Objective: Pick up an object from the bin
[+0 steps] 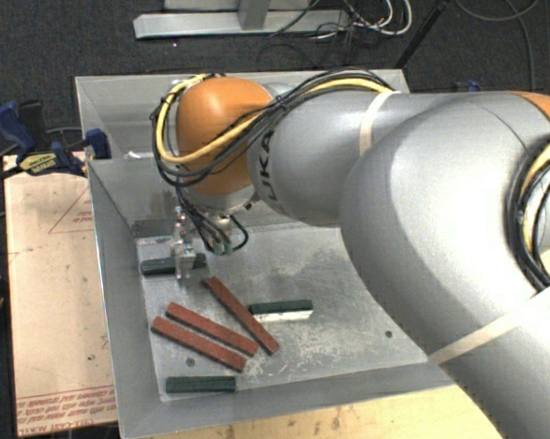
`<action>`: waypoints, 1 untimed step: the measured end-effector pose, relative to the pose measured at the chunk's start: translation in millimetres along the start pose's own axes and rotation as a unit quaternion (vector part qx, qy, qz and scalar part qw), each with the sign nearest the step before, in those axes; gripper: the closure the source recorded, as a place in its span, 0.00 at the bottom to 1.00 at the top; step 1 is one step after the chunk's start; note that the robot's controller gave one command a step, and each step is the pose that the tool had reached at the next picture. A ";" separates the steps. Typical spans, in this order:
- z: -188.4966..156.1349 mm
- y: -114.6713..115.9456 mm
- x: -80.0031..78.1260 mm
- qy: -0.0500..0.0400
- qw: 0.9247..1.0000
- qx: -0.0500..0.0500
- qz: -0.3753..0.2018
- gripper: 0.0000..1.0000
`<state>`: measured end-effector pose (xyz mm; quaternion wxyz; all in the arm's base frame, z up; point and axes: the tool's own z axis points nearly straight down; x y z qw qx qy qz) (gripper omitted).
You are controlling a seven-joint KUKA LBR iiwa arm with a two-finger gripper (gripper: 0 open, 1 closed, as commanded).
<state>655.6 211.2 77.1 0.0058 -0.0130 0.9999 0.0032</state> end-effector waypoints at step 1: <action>-127.5 -4.4 23.7 0.004 1.000 0.002 -0.018 1.00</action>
Offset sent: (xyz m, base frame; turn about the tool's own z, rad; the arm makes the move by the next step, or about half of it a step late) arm 0.0000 0.0000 0.0000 0.0000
